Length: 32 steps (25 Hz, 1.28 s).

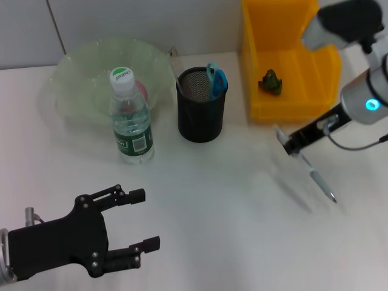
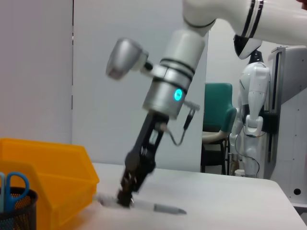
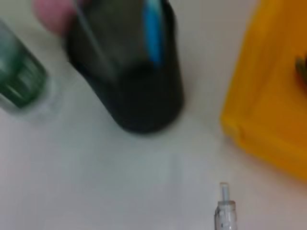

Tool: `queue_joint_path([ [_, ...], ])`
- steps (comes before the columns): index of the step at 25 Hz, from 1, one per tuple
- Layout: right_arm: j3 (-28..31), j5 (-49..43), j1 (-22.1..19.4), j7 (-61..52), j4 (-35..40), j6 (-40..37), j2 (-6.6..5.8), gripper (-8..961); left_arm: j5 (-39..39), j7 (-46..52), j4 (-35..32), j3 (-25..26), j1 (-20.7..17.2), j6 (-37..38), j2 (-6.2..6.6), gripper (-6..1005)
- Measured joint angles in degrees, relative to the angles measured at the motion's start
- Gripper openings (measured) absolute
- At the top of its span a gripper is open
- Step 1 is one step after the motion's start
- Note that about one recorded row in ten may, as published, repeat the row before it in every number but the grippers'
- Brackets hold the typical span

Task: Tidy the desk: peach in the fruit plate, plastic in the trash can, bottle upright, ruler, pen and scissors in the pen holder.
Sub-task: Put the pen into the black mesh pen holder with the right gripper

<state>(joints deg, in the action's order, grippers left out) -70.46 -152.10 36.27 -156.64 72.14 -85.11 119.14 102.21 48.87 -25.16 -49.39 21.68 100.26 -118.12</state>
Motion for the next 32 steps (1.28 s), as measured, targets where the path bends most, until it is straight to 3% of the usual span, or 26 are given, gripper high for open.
queue_joint_path([
  [2, 0.0, 4.6, -3.3, 0.9, 10.1, -1.6, 0.04, 137, 0.0, 0.0, 0.0, 0.0, -0.1, 0.1, 0.00, 800],
  [4, -0.2, 6.1, -4.6, 1.2, 14.1, -1.5, 0.07, 141, 0.0, 0.0, -0.1, 0.0, -0.1, 0.1, 0.03, 800],
  [7, -0.3, 11.3, -8.6, 3.5, 25.6, 3.4, 0.18, 147, 0.0, 0.0, -0.1, 0.0, 0.0, 0.1, 0.07, 800],
  [10, -0.3, 14.2, -9.9, 5.4, 27.8, 7.0, 0.18, 152, 0.0, 0.0, -0.1, 0.0, 0.1, 0.1, 0.07, 800],
  [12, -0.9, 21.5, -11.7, 11.5, 28.7, 13.5, 0.22, 156, 0.0, 0.2, -0.2, 0.0, 0.3, 0.1, 0.04, 799],
  [14, -1.5, 24.1, -12.4, 14.0, 28.4, 15.7, 0.28, 159, 0.0, 0.4, -0.2, 0.0, 0.4, 0.1, 0.03, 799],
  [17, -7.2, 34.7, -15.5, 26.6, 23.7, 27.5, 0.28, 165, 0.0, 0.7, -0.2, 0.0, 0.5, 0.1, 0.01, 799],
  [20, -9.4, 37.5, -16.2, 31.6, 20.7, 32.2, 0.36, 170, 0.0, 0.7, -0.2, 0.0, 0.5, 0.2, 0.01, 799],
  [26, -16.7, 46.3, -16.4, 48.1, 10.7, 45.0, 0.40, 181, 0.0, 2.1, -0.6, 0.0, 0.9, 0.3, 0.14, 800],
  [27, -19.4, 51.4, -16.4, 55.4, 7.5, 49.1, 0.42, 183, 0.0, 2.4, -0.7, 0.0, 0.9, 0.3, 0.14, 800],
  [32, -23.8, 63.4, -15.6, 69.5, 2.0, 54.0, 0.43, 192, -0.1, 2.9, -0.8, 0.0, 0.9, 0.7, 0.15, 799],
])
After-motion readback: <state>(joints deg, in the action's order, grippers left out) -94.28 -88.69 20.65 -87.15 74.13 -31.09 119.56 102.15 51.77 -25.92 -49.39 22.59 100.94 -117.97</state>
